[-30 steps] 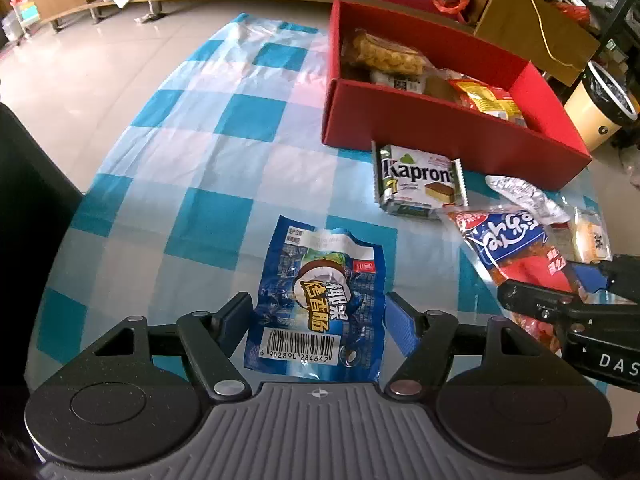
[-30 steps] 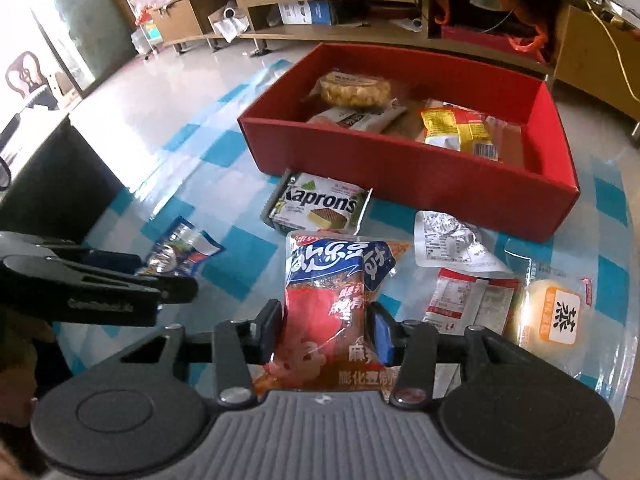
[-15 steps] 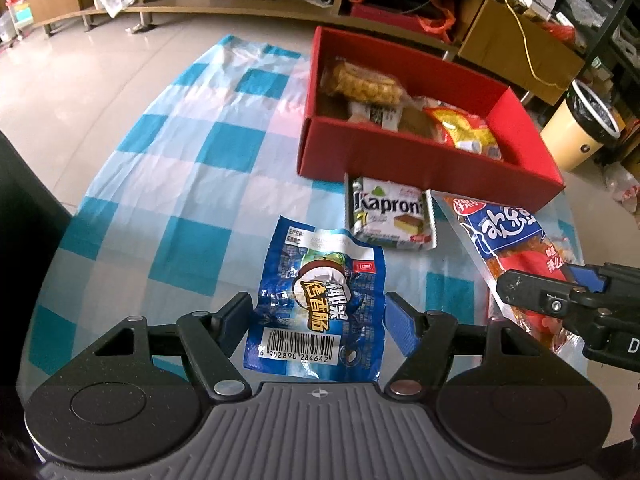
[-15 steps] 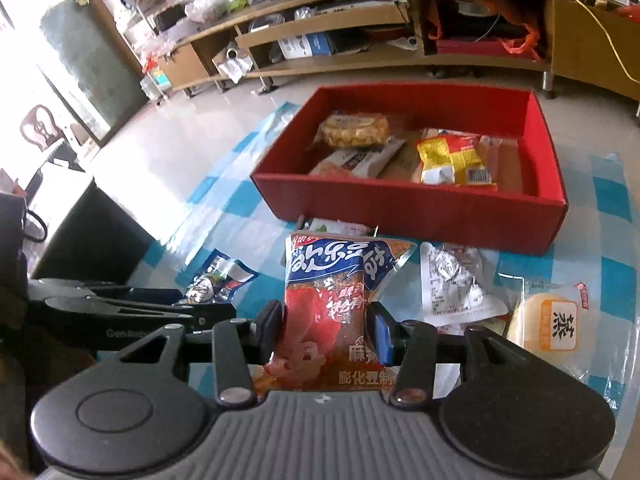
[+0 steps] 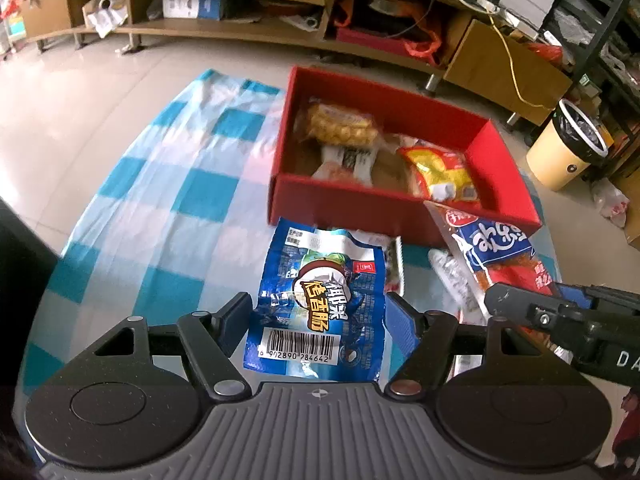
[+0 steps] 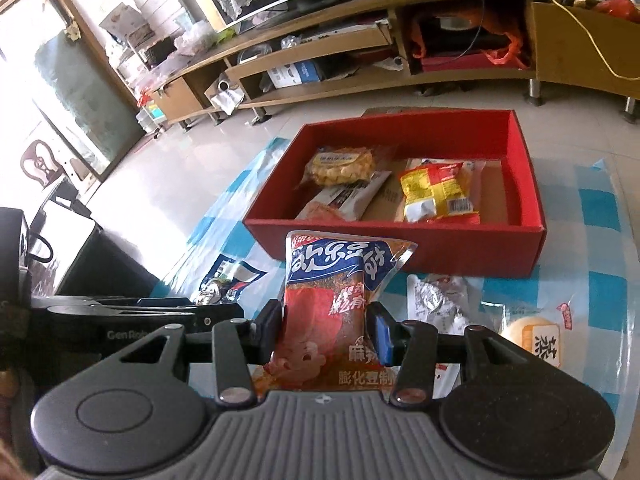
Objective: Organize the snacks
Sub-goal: 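Carry both held bags up and over the red box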
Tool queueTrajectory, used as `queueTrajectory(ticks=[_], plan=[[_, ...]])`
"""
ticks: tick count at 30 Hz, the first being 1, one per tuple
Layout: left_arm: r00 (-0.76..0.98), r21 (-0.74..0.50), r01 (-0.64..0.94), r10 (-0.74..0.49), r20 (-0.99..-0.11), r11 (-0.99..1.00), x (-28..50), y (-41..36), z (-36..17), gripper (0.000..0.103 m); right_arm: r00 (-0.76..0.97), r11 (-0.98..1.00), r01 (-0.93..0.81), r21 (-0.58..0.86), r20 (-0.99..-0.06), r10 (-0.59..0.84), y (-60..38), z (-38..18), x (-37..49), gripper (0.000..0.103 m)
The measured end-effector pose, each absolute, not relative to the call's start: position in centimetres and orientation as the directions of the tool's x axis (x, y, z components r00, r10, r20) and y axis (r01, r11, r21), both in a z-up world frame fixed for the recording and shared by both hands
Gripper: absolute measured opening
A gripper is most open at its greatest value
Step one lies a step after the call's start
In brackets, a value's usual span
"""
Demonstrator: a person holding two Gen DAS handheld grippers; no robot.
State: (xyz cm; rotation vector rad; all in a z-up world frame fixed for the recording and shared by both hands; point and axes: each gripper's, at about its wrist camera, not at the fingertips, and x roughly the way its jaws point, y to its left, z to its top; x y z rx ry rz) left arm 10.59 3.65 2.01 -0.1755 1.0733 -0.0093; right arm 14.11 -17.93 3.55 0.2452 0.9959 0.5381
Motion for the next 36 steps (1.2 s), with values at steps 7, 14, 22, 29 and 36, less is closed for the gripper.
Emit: queueTrajectory(ticks=[7, 14, 22, 29, 36], plan=[[0.512, -0.138, -0.051, -0.093, -0.854, 0.989, 12.2, 2.2, 3.2, 0.077, 0.452, 0.846, -0.303, 0.439, -0.716, 0.533, -18.4, 4.2, 15.4, 0.046], [0.525, -0.121, -0.031, -0.087, -0.847, 0.992, 14.0, 1.0, 3.5, 0.077, 0.477, 0.849, -0.286, 0.444, -0.703, 0.528, -19.0, 4.8, 16.6, 0.046], [0.541, -0.103, -0.032, -0.069, -0.838, 0.994, 16.0, 0.4, 3.9, 0.077, 0.507, 0.856, -0.26, 0.447, -0.691, 0.515, -20.0, 5.3, 18.2, 0.046], [0.547, -0.079, -0.031, -0.049, -0.836, 0.996, 17.9, -0.1, 3.7, 0.077, 0.52, 0.866, -0.245, 0.435, -0.695, 0.496, -20.2, 5.2, 19.9, 0.046], [0.549, -0.057, -0.026, -0.033, -0.835, 0.998, 19.8, -0.8, 3.4, 0.077, 0.522, 0.876, -0.23, 0.424, -0.706, 0.478, -20.4, 4.7, 21.9, 0.046]])
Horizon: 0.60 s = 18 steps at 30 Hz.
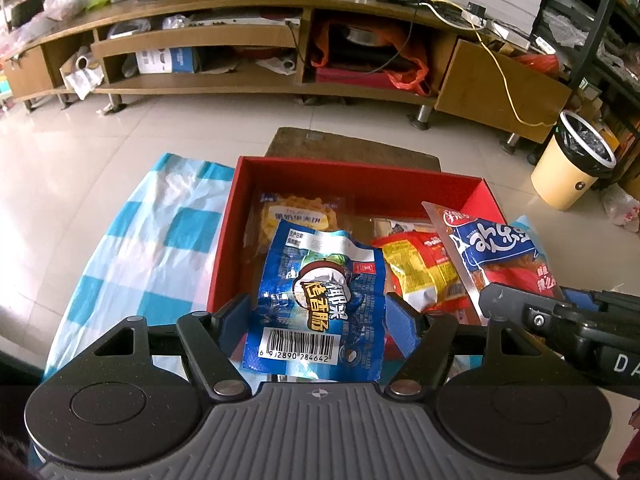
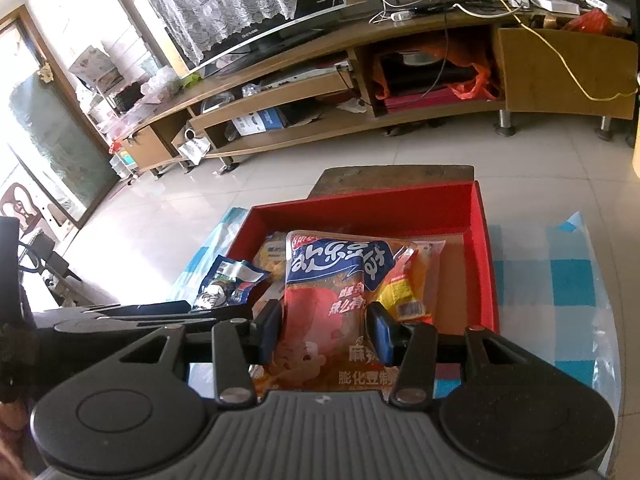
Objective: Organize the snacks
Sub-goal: 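Carry both held bags up and over the red box, then lower both bags into the red box and open both tools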
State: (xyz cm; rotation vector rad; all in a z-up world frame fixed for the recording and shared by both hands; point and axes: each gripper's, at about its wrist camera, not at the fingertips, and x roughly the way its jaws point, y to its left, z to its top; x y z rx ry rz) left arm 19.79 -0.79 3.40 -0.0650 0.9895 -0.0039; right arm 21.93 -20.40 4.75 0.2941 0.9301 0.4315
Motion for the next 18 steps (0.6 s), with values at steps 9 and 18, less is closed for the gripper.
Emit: queueTrajectory(ticks=[9, 18], plan=[[0.544, -0.025, -0.029, -0.005, -0.839, 0.999, 21.9, -1.1, 2.5, 0.077, 0.517, 0.891, -0.201, 0.407, -0.728, 0.45, -20.7, 3.8, 24.6, 0.046], [0.53, 0.006, -0.042, 0.028, -0.847, 0.999, 23.3, -1.0, 1.4, 0.077, 0.502, 0.904, -0.194, 0.38, -0.754, 0.425, -20.3, 2.7, 25.8, 0.046]])
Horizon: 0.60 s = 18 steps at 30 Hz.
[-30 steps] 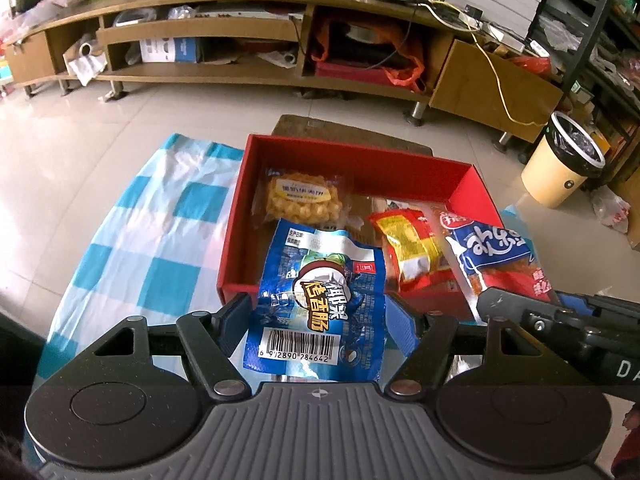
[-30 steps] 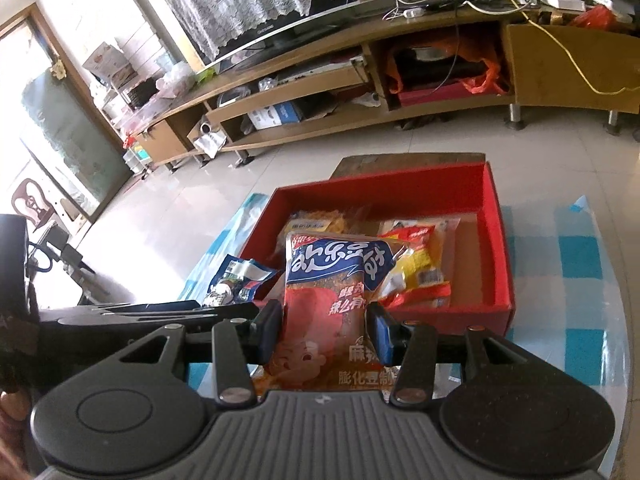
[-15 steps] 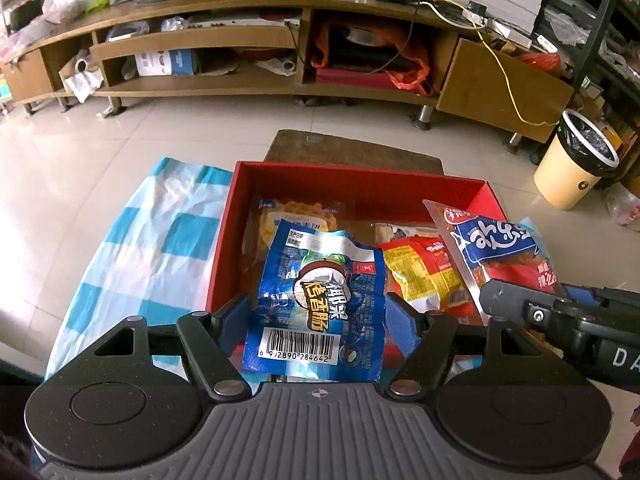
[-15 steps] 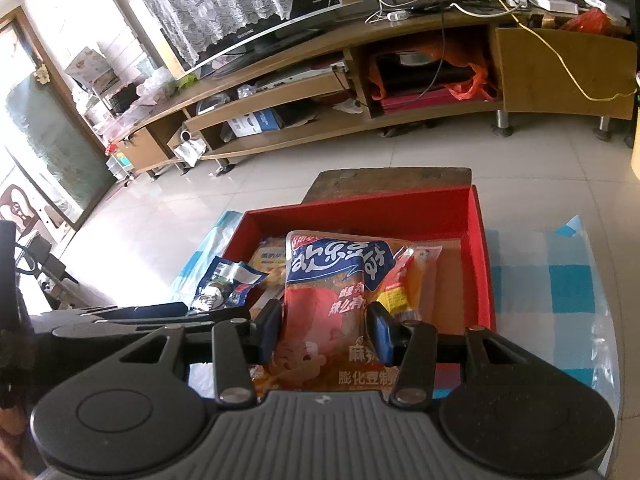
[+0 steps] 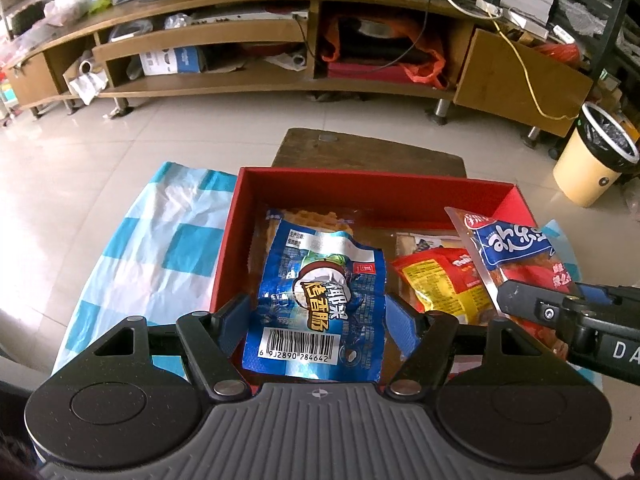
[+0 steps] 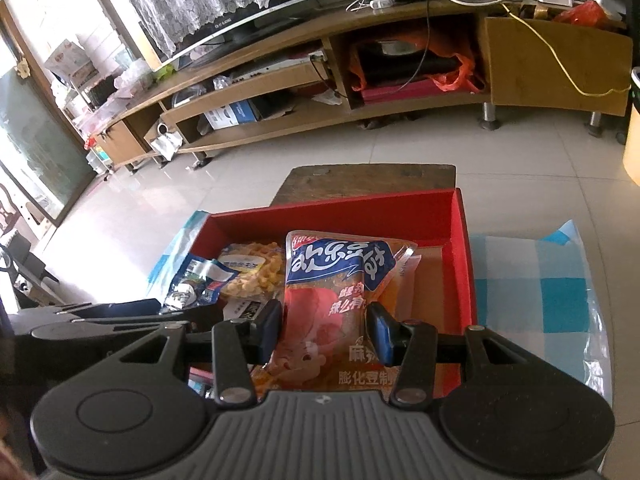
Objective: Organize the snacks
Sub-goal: 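Lower both bags into the red box and open both tools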
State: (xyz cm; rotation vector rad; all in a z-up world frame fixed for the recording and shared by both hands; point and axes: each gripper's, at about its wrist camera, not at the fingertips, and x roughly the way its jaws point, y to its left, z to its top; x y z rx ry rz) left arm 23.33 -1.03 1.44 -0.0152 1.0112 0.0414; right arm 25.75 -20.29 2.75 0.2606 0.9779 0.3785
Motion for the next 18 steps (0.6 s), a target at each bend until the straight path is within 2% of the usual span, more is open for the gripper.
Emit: queueTrajectory(ticks=[18], plan=[[0.507, 0.075, -0.048, 0.089, -0.857, 0.996, 24.8, -1.4, -0.6, 0.077, 0.47, 0.926, -0.191, 0.325, -0.798, 0.377, -19.1, 0.1, 27.5, 0.046]])
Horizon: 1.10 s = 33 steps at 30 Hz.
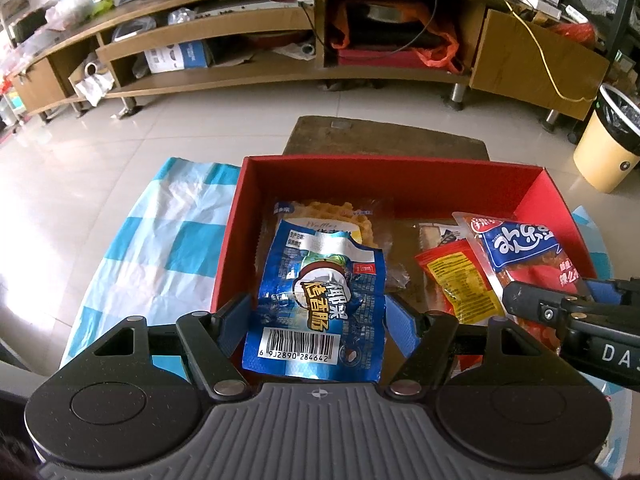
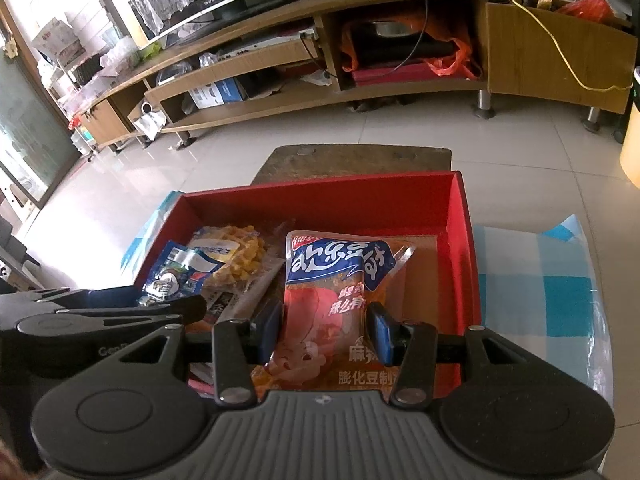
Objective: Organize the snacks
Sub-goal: 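Lower both bags into the red box and open both tools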
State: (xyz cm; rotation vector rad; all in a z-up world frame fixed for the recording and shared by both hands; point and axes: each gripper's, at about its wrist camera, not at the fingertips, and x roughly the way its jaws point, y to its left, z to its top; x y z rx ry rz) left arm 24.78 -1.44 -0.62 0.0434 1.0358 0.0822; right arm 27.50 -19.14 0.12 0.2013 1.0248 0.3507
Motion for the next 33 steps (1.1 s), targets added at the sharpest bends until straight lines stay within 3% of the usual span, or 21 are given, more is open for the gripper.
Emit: queueTrajectory(ticks=[15, 19, 26, 30, 33], plan=[[0.48, 0.12, -0.043, 0.126, -0.868, 0.992, 25.2, -1.8, -2.0, 0.079, 0.452, 0.941, -0.211, 0.264, -0.827, 0.334, -18.4, -1.5, 28.0, 0.05], [0.499, 0.133, -0.049, 0.14, -0.855, 0.99, 25.0, -1.8, -1.6, 0.085, 0.459, 0.946, -0.213, 0.243, -0.83, 0.317, -18.4, -1.4, 27.9, 0.052], [0.499, 0.108, -0.052, 0.119, -0.858, 0.993, 24.8, -1.4, -1.1, 0.086, 0.48, 0.952, -0.191, 0.238, -0.824, 0.302, -19.1, -0.7, 28.1, 0.052], [0.496, 0.072, -0.056, 0.09, -0.863, 0.996, 24.6, -1.0, -0.7, 0.087, 0.463, 0.952, -0.196, 0.236, -0.834, 0.302, -19.3, -0.9, 28.2, 0.061], [0.497, 0.051, -0.052, 0.07, -0.865, 0.997, 24.3, -0.8, -0.4, 0.087, 0.465, 0.954, -0.189, 0.232, -0.835, 0.295, -19.5, -0.8, 28.2, 0.061]])
